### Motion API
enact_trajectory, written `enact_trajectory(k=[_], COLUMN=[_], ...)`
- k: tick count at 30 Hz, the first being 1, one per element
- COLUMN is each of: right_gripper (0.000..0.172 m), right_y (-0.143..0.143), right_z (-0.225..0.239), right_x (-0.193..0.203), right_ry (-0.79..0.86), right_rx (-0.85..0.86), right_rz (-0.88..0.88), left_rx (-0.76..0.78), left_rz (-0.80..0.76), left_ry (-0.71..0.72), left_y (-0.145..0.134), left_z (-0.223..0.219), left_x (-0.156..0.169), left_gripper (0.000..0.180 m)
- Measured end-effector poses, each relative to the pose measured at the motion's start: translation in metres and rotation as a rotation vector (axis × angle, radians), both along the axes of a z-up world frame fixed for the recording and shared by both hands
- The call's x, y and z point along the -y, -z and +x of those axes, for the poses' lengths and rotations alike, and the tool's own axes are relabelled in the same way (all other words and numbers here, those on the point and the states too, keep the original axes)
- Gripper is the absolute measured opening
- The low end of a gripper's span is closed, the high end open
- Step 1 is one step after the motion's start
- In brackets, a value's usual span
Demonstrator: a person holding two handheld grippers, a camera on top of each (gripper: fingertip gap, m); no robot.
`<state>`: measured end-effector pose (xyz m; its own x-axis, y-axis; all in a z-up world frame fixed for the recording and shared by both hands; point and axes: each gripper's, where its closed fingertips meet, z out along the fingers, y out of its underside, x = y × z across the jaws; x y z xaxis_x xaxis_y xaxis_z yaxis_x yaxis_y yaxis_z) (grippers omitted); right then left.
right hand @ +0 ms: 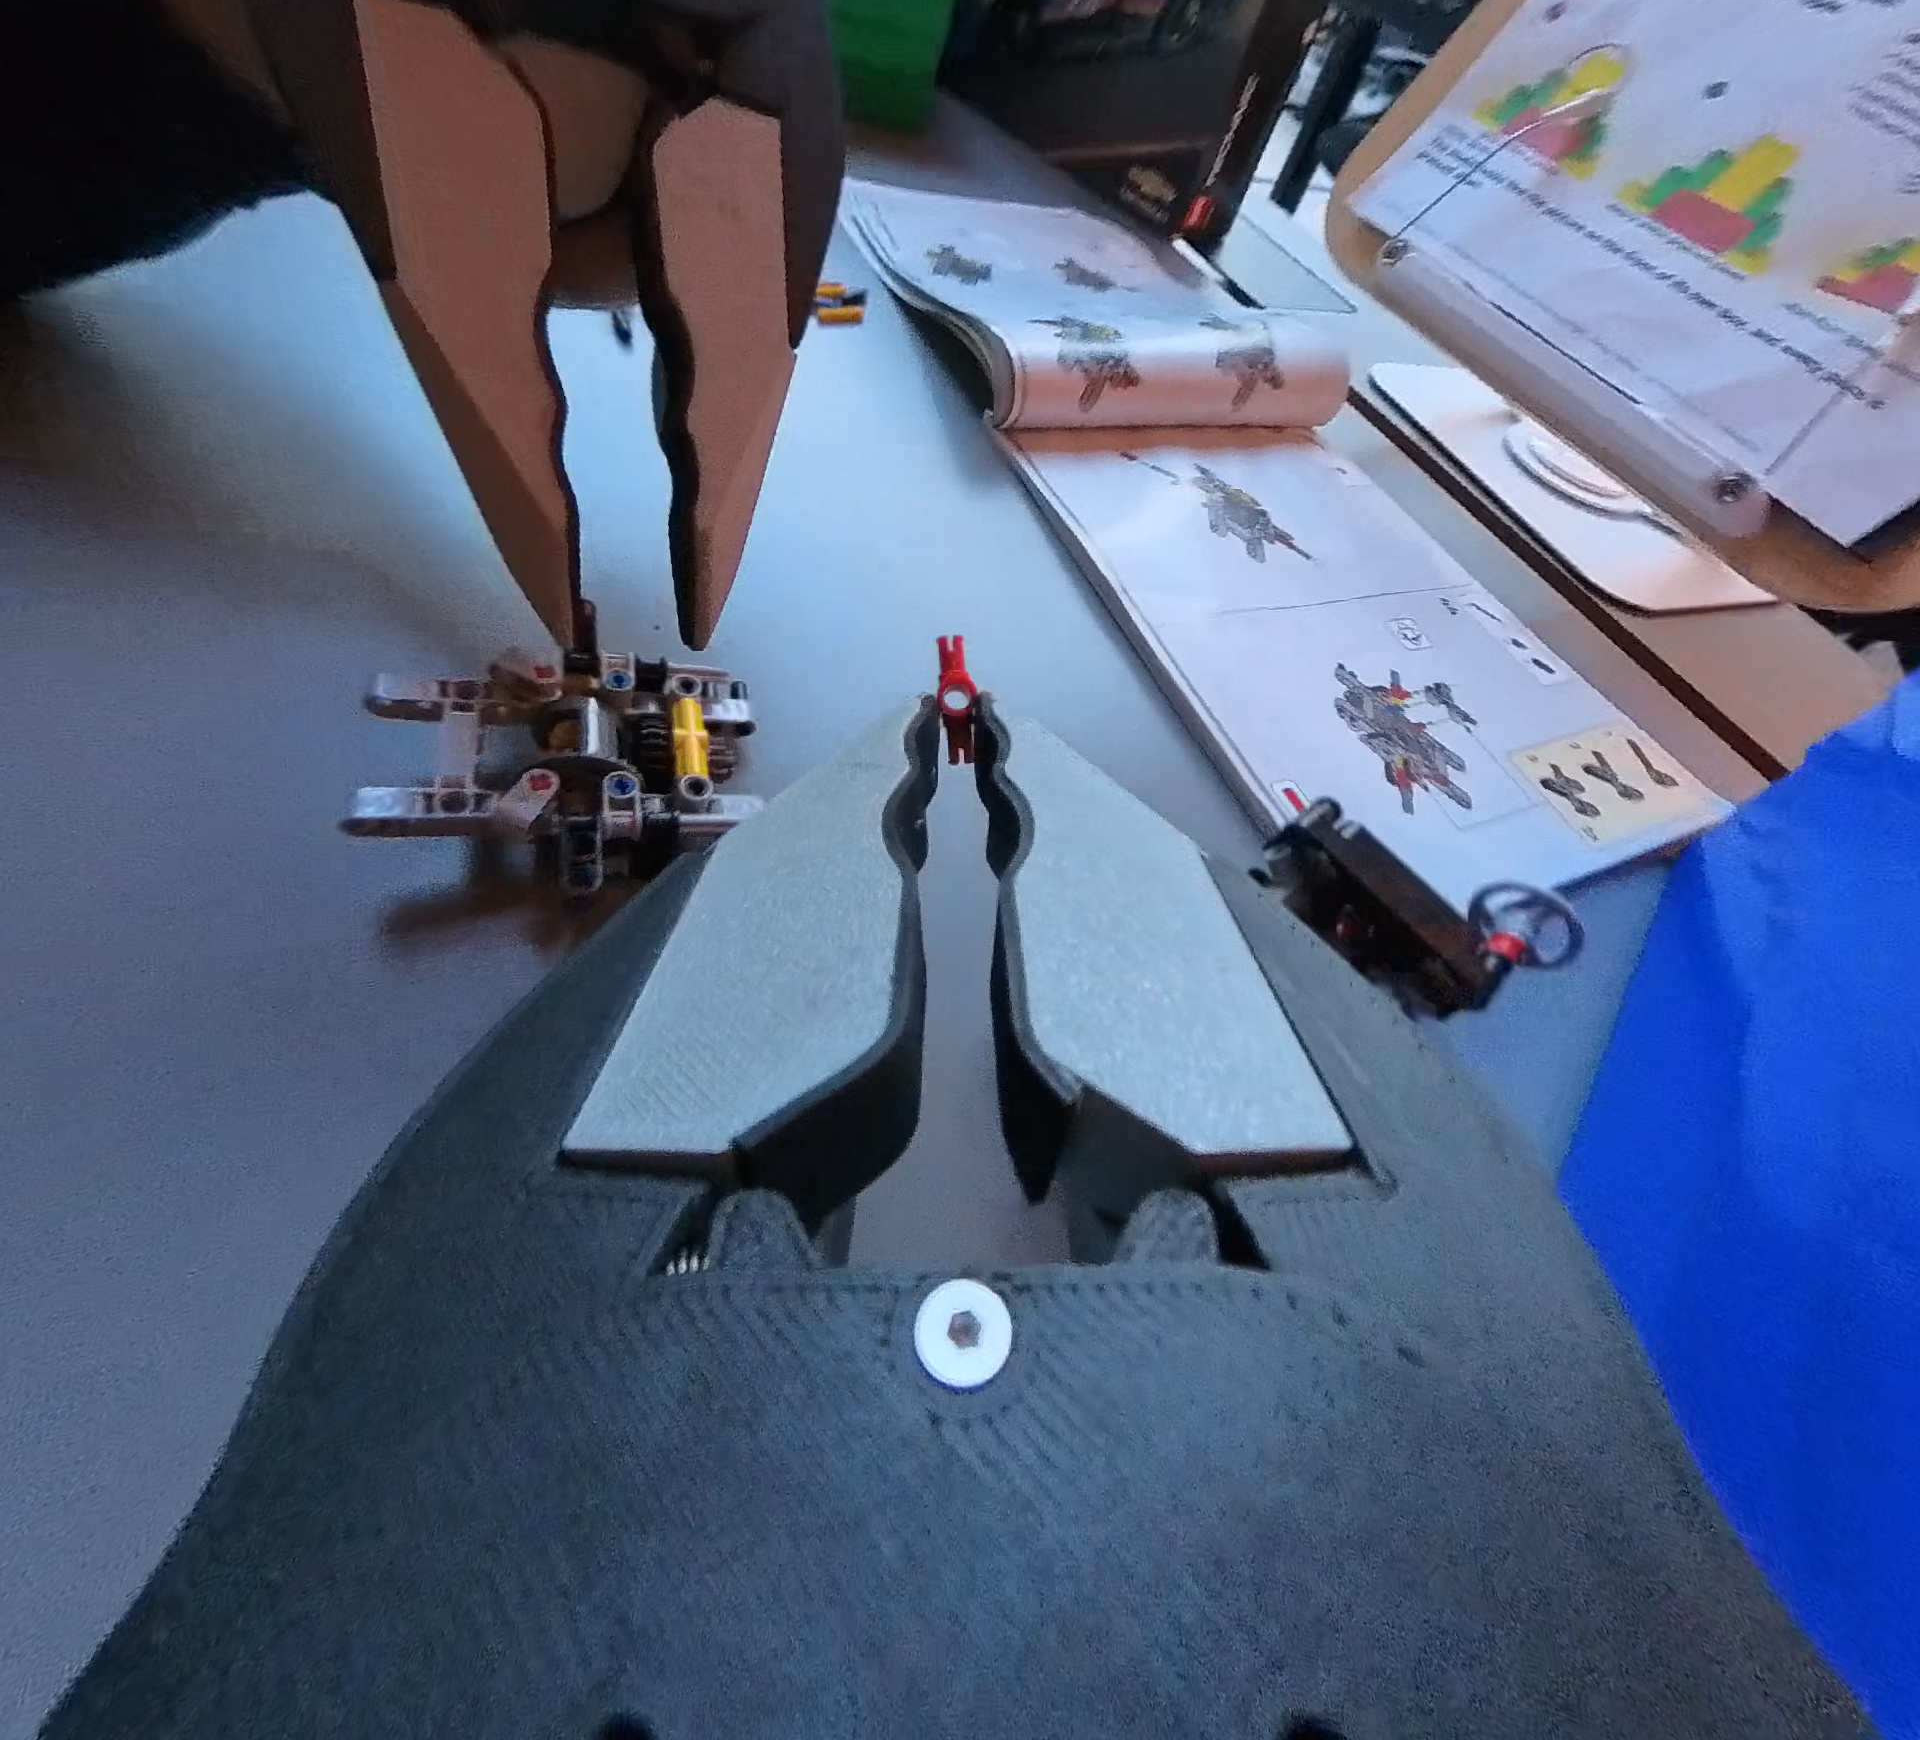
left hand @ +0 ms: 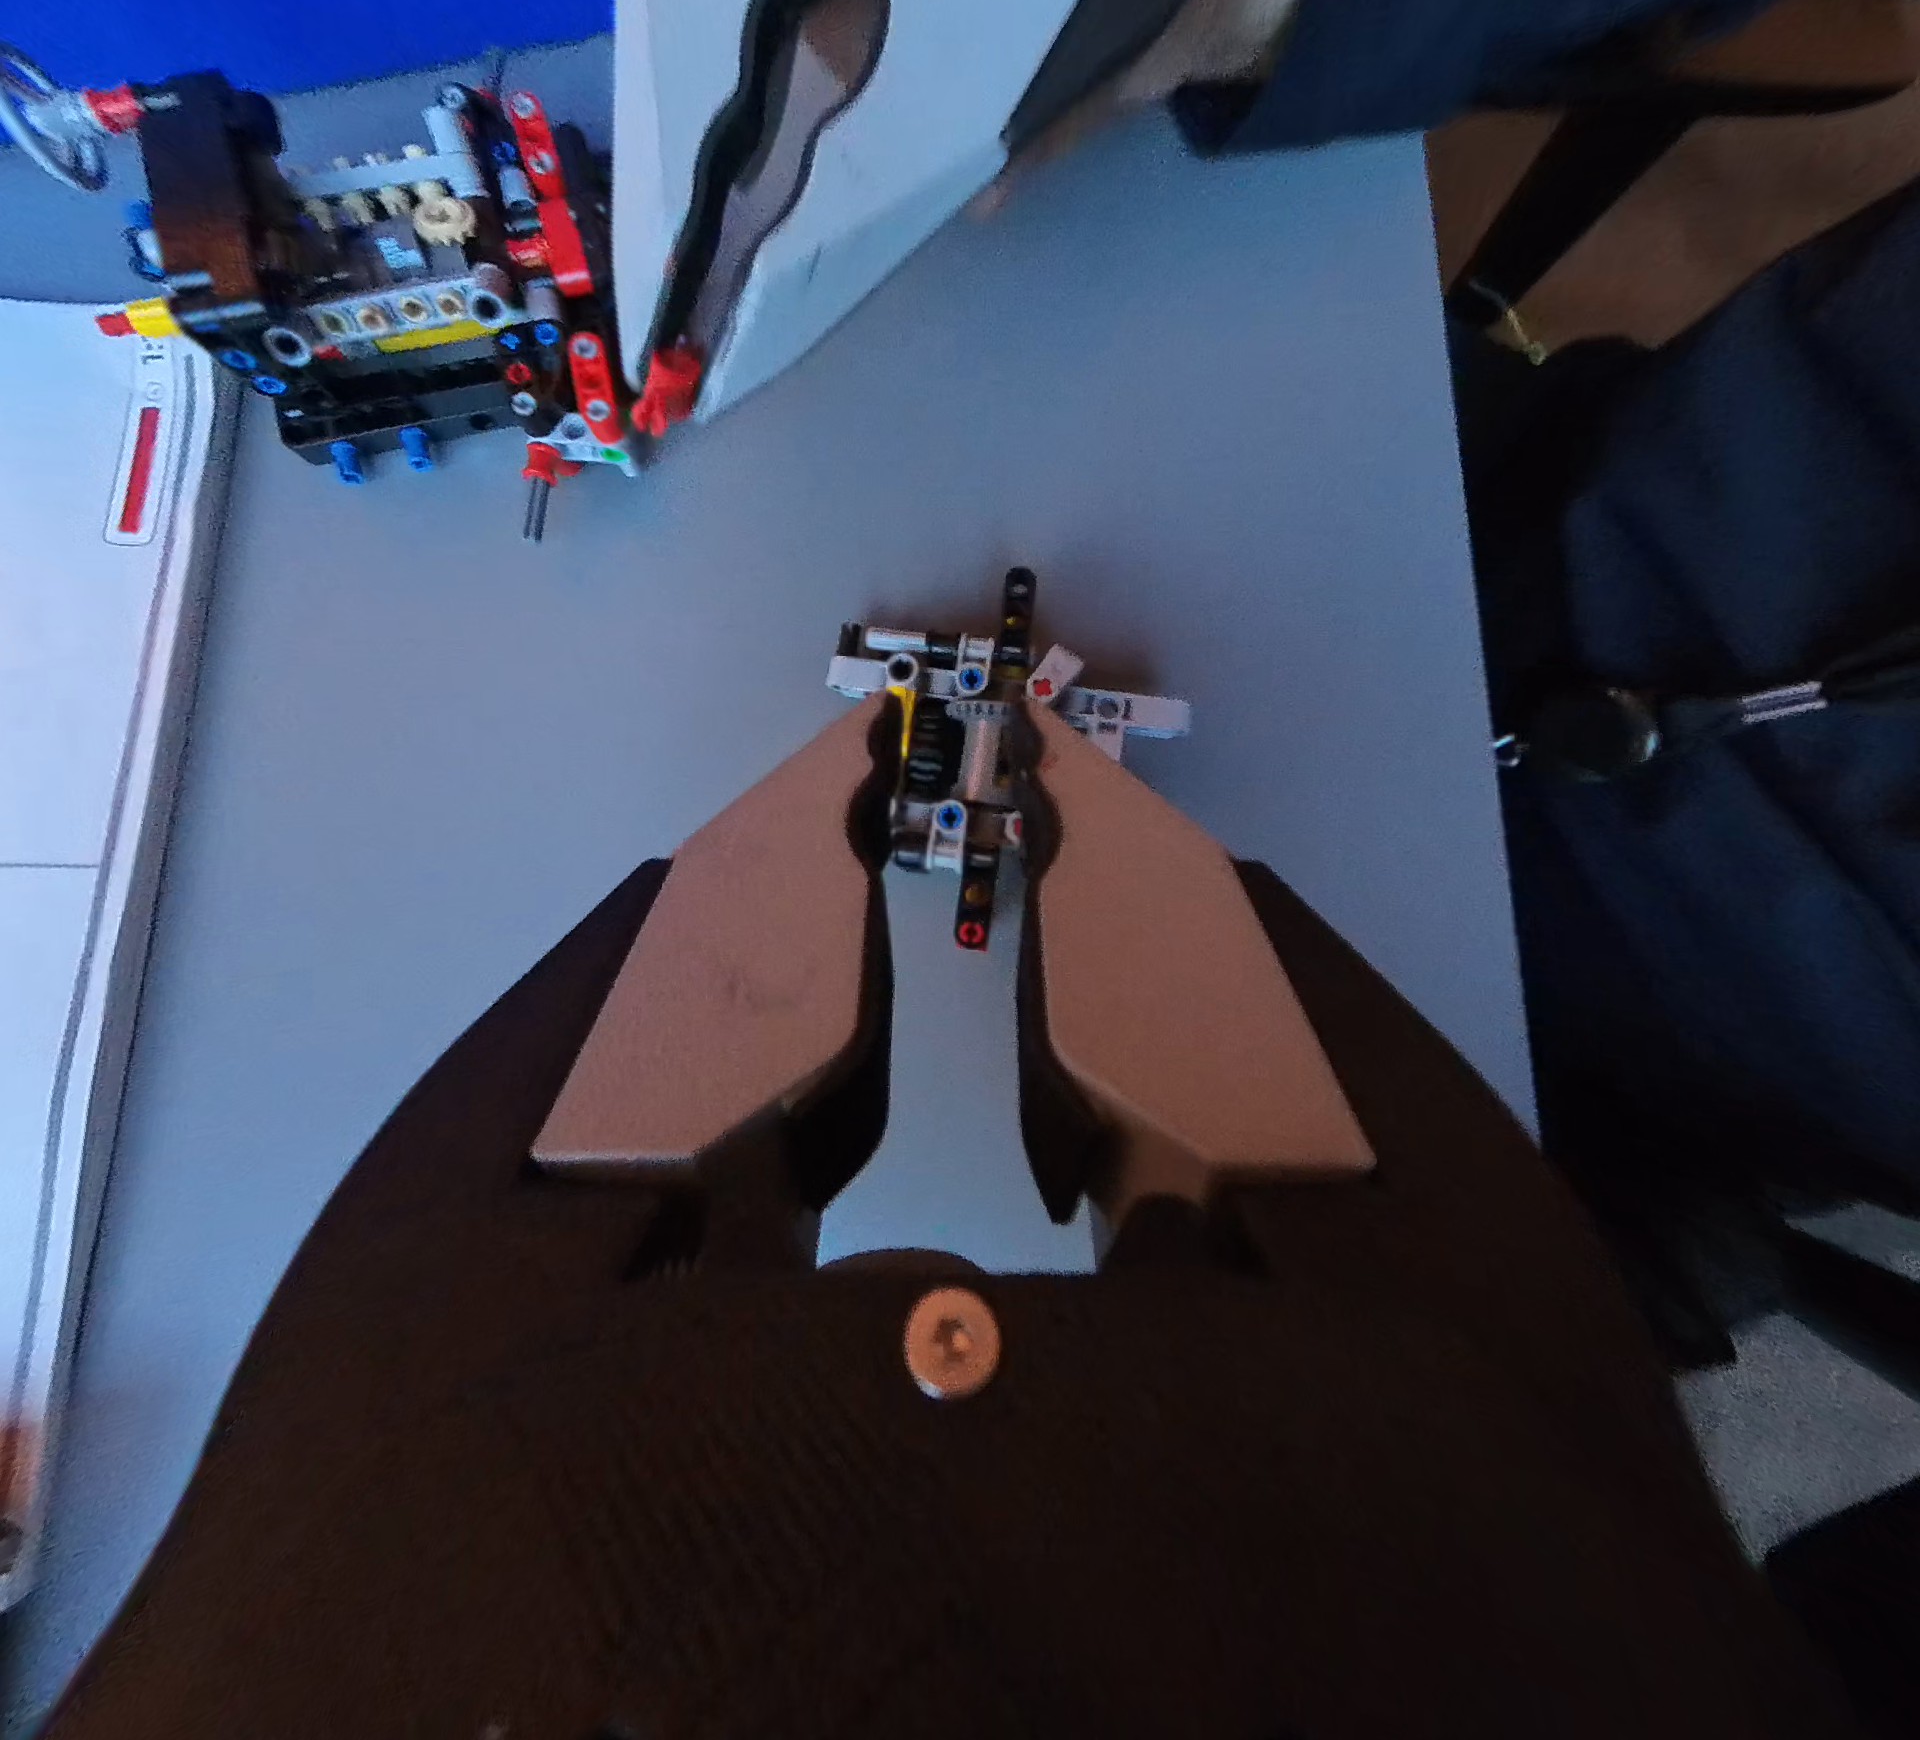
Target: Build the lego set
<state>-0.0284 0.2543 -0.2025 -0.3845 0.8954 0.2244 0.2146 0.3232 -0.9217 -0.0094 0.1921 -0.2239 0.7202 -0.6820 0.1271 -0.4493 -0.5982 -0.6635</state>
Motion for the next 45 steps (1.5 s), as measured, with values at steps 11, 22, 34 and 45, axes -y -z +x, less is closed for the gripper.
enact_trajectory(k=[11,22,34,45], right_gripper=[0.003,0.003,0.004,0.004], right_y=[-0.015,-0.019,-0.020,-0.015], right_z=[0.039,0.045,0.046,0.048], right_x=[0.006,0.017,0.010,0.016], right_ry=[-0.064,-0.103,-0.114,-0.194], right_rx=[-0.055,-0.078,-0.069,0.008], right_rz=[-0.170,-0.121,-0.162,-0.285], left_rx=[-0.321,-0.554,-0.517,-0.228], left_rz=[-0.326,-0.347,-0.431,-0.133], left_ry=[0.013,0.083,0.154,-0.058], left_y=[0.023,0.038,0.052,0.036], left_z=[0.001,0.001,-0.001,-0.012], left_x=[0.015,0.022,0.017,0.002], left_gripper=[0.020,0.079,0.069,0.067])
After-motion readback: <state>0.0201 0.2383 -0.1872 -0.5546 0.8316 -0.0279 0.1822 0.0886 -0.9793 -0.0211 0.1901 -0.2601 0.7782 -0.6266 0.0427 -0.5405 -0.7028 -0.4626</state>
